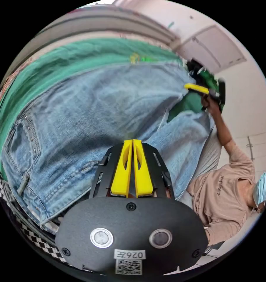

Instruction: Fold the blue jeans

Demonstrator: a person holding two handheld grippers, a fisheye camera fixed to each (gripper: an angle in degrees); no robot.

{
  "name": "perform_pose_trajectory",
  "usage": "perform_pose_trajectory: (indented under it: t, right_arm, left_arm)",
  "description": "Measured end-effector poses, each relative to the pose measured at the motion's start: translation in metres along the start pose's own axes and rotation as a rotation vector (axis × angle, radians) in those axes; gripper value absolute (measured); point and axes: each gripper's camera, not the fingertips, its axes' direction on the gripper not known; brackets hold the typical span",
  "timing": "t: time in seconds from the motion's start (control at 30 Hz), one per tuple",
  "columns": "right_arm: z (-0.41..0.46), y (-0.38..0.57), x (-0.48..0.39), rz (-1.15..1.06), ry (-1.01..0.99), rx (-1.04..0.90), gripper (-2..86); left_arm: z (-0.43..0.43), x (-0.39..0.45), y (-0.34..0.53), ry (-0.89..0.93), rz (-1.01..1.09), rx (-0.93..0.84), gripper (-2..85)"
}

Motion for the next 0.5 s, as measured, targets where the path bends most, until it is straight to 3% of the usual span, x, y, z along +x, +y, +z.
perform_pose_trajectory:
  t: [0.03, 0.13, 0.23, 0.33, 0.43, 0.5]
  right_arm:
    - [0.007, -0.007, -0.012, -0.035, 0.009, -0.087, -1.3]
    - [-0.018, -0.019, -0.042, -0.035, 0.061, -0.111, -1.3]
    - [-0.054, -0.023, -0.079, -0.044, 0.142, -0.014, -1.3]
    - [-0.1, -0.024, -0.103, -0.003, 0.122, 0.127, -1.2]
    - [-0.152, -0.023, -0.123, 0.049, 0.077, 0.276, -1.0]
    - [-0.186, -0.018, -0.133, 0.102, 0.047, 0.371, -1.0]
  left_arm:
    - [-0.002, 0.002, 0.001, -0.003, -0.001, -0.018, -1.0]
    - [-0.01, 0.017, 0.013, -0.06, 0.008, -0.018, -1.0]
    - [-0.026, 0.033, 0.03, -0.132, 0.021, 0.007, -1.0]
    - [-0.062, 0.053, 0.059, -0.218, 0.038, 0.142, -1.0]
    - [-0.12, 0.082, 0.111, -0.223, 0.121, 0.457, -1.0]
    - [-0.171, 0.097, 0.174, -0.035, 0.212, 0.848, -1.0]
